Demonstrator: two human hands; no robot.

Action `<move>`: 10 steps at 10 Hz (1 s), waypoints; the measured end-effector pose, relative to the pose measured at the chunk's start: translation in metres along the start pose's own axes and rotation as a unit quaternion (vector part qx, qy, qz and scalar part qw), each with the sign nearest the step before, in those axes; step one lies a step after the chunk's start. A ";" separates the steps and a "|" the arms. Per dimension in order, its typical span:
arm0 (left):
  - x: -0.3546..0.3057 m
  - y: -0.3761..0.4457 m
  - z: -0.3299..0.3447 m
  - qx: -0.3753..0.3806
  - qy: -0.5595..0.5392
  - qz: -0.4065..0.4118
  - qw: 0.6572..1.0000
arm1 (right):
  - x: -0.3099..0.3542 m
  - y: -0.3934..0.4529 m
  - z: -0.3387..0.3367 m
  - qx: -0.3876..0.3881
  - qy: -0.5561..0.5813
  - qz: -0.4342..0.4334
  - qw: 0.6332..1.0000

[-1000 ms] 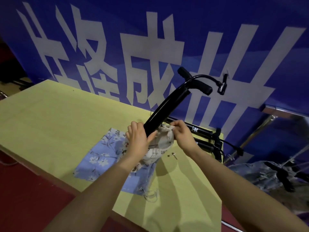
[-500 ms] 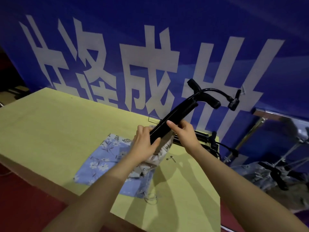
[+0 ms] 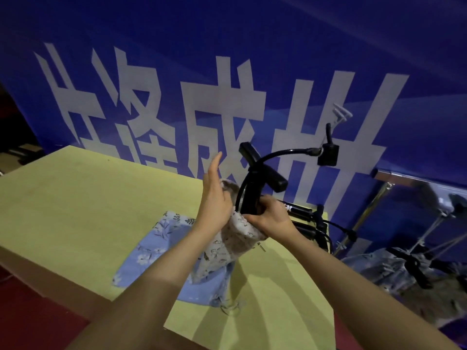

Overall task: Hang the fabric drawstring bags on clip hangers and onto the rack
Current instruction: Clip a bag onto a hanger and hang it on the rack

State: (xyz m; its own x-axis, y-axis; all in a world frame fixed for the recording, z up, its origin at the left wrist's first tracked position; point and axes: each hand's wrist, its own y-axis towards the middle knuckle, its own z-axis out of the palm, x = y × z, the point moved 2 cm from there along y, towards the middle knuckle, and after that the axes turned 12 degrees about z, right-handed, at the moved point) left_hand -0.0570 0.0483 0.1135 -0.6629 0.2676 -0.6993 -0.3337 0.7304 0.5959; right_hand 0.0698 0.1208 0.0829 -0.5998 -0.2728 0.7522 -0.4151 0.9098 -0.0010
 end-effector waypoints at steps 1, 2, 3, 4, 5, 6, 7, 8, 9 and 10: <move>0.006 -0.007 -0.005 0.077 0.097 0.082 0.989 | 0.002 -0.007 0.010 0.045 -0.034 -0.001 0.998; 0.012 -0.011 -0.003 0.149 0.161 0.115 0.969 | 0.000 -0.012 0.013 0.077 -0.053 -0.002 0.996; 0.017 -0.013 -0.003 0.183 0.198 0.122 0.955 | -0.003 -0.011 0.019 0.080 -0.026 0.018 0.996; 0.017 -0.010 -0.005 0.181 0.201 0.107 0.957 | -0.011 -0.002 0.027 0.071 -0.029 0.012 0.997; 0.023 -0.004 -0.009 0.154 0.190 0.074 0.967 | -0.023 0.003 0.027 0.039 0.014 0.010 0.999; 0.031 0.002 -0.014 0.140 0.190 0.071 0.969 | -0.030 0.009 0.018 -0.028 0.024 0.025 0.999; 0.029 0.006 -0.017 0.141 0.198 0.079 0.967 | -0.036 0.012 0.013 -0.021 0.011 0.072 0.997; 0.019 0.009 -0.017 0.168 0.225 0.074 0.957 | -0.039 0.021 0.010 0.007 -0.065 0.097 0.993; 0.016 0.011 -0.016 0.182 0.243 0.064 0.951 | -0.039 0.027 0.006 -0.007 -0.072 0.084 0.994; 0.015 0.015 -0.013 0.184 0.258 0.058 0.947 | -0.044 0.027 0.004 0.027 0.010 0.096 0.995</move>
State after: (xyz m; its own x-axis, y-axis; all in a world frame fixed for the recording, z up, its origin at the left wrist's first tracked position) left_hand -0.0806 0.0547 0.1175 -0.9519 0.0861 -0.2942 -0.0454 0.9095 0.4133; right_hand 0.0826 0.1561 0.0470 -0.6588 -0.0883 0.7471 -0.3302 0.9262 -0.1817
